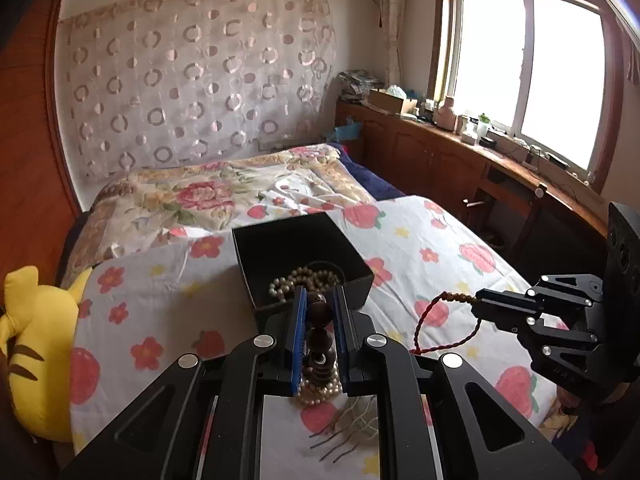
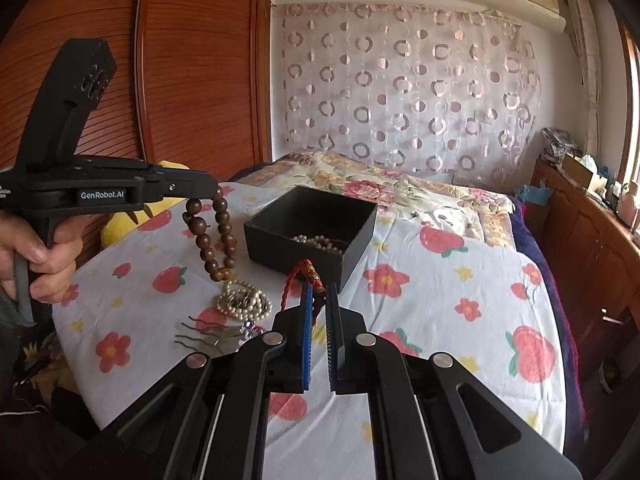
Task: Organize jewelry
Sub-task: 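Lift both bracelets and carry them over the black box with both grippers, then lower both bracelets into the black box and open both grippers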
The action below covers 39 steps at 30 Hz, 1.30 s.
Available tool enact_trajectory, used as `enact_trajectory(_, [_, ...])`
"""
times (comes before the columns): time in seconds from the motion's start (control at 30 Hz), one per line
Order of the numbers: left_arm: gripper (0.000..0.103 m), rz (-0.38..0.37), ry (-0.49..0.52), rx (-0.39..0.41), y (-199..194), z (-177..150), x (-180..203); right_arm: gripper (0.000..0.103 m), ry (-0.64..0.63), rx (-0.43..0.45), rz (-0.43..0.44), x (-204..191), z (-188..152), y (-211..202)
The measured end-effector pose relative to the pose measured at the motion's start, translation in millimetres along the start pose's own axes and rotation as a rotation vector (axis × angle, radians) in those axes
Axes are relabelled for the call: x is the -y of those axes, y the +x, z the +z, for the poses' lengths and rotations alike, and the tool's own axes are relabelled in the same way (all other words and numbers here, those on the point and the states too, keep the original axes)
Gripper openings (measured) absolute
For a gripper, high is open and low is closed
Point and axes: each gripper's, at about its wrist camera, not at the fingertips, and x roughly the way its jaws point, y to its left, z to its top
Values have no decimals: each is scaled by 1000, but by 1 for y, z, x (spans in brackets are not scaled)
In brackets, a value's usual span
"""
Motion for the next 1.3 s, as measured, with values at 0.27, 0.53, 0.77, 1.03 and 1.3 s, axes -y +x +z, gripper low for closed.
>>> enact_trajectory(0.27, [12, 24, 8, 23, 1, 19, -2, 7, -24, 22, -11, 1, 23, 5])
enact_trajectory(0.53, [12, 55, 20, 52, 1, 45, -2, 7, -28, 22, -19, 3, 38, 12])
enact_trajectory(0.77, [12, 83, 22, 50, 11, 67, -6, 7, -47, 20, -38, 9, 66, 27])
enact_trajectory(1.03, [12, 106, 5, 8, 40, 73, -14, 7, -52, 4, -48, 14, 76, 48])
enact_trajectory(1.3, [12, 121, -18, -42, 76, 60, -26, 7, -37, -34, -42, 22, 80, 85])
